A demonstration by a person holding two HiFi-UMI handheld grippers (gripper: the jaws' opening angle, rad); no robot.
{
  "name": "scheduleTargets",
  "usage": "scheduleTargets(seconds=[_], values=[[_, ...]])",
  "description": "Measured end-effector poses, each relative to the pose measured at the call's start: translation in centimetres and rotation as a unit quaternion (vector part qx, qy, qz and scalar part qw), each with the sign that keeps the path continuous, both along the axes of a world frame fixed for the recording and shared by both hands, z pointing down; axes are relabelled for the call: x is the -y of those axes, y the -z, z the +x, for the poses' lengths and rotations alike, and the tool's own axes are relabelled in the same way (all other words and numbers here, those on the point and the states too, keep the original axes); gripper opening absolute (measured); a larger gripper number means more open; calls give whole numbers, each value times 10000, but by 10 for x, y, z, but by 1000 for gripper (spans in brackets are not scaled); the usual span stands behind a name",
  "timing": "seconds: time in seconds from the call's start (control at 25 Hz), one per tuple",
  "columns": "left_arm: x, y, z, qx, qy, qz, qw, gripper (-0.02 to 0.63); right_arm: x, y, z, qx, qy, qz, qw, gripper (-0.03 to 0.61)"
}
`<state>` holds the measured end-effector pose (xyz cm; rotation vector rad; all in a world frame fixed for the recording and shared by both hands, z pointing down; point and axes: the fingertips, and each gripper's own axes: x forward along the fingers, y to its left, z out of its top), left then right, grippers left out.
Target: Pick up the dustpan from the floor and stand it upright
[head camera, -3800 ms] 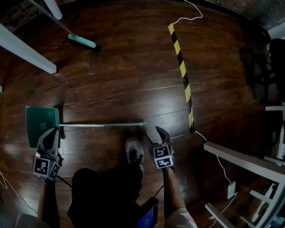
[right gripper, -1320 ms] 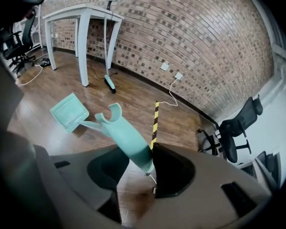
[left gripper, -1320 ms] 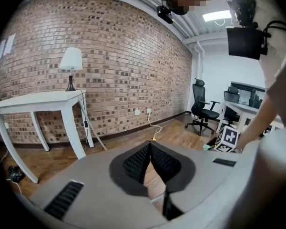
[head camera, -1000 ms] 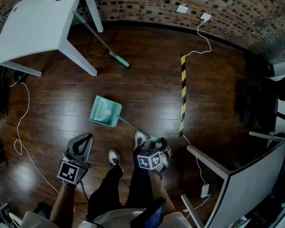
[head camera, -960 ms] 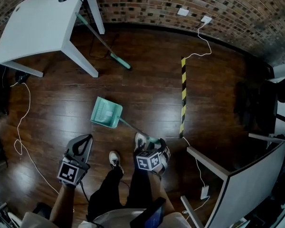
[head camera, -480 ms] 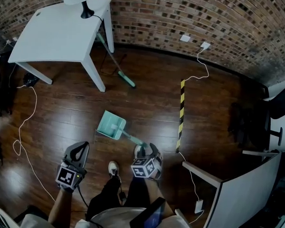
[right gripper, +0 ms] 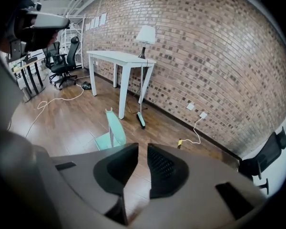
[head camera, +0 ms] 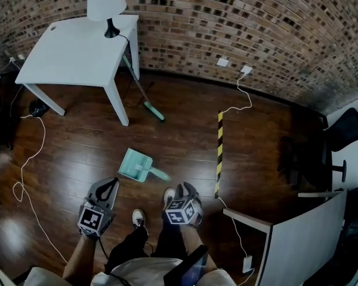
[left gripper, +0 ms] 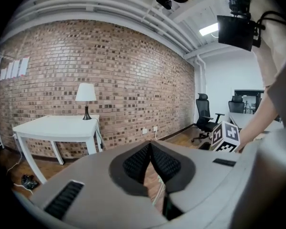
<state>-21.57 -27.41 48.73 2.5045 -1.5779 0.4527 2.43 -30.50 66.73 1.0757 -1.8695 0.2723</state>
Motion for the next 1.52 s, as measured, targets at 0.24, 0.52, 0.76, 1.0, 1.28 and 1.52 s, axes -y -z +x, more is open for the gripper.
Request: scheduleTargets(seconds=[0.24, 0.52, 0.76, 1.0, 1.28, 1.52], values=[[-3, 43, 11, -284, -194, 352, 9988, -6, -16, 59, 20, 673, -804, 379, 9938, 3], [-33, 87, 9, -983, -160, 553, 9935, -8, -57, 162, 39, 1804, -1633, 1148, 9631, -11], [-56, 122, 11, -887, -187, 705, 9934, -8, -80, 245, 30, 2742, -1364, 1835, 9341, -18], [-61, 147, 20, -696, -394, 1011, 9917, -9, -69, 320, -1, 3195, -558, 2804, 9034, -17], [-59, 157, 39, -533, -521, 1223, 9897, -8, -69, 331, 12, 3351, -483, 2894, 8954, -18], [-71, 173, 40, -647, -472, 1224, 9892, -8, -78, 346, 26, 3312, -634, 2754, 9002, -18]])
